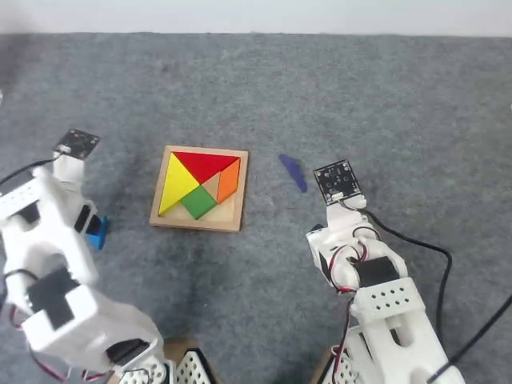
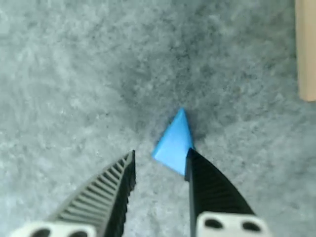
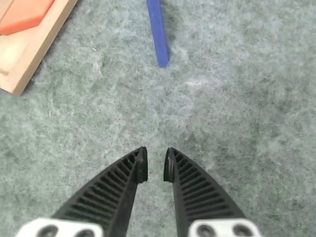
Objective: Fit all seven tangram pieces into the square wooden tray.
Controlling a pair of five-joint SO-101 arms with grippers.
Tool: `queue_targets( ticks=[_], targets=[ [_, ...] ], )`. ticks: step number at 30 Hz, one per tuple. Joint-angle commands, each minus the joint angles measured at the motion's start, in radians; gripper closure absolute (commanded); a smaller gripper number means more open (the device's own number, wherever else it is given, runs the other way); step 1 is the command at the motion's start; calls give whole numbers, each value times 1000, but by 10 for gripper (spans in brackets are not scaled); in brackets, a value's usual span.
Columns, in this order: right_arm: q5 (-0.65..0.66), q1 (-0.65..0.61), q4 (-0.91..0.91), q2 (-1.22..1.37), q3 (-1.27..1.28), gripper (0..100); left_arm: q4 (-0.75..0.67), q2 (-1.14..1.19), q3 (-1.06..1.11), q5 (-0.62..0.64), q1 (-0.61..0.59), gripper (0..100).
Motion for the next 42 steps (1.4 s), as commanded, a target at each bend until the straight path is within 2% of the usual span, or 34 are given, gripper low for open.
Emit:
queue_targets(
  ticks=[1, 4, 9, 20, 29, 42],
  targets=[
    [14, 1, 10, -16, -11, 916, -21, -66, 16, 20, 5, 834],
    [14, 1, 10, -16, -11, 916, 44, -34, 16, 25, 23, 833],
    [14, 1, 10, -16, -11, 916, 54, -20, 16, 91, 31, 794],
    [14, 1, 12, -16, -9, 916, -38, 40, 15, 133, 14, 782],
    [14, 1, 12, -16, -9, 916, -44, 106, -2, 133, 8, 783],
    [14, 1, 12, -16, -9, 916, -44, 106, 1, 158, 9, 889]
  ],
)
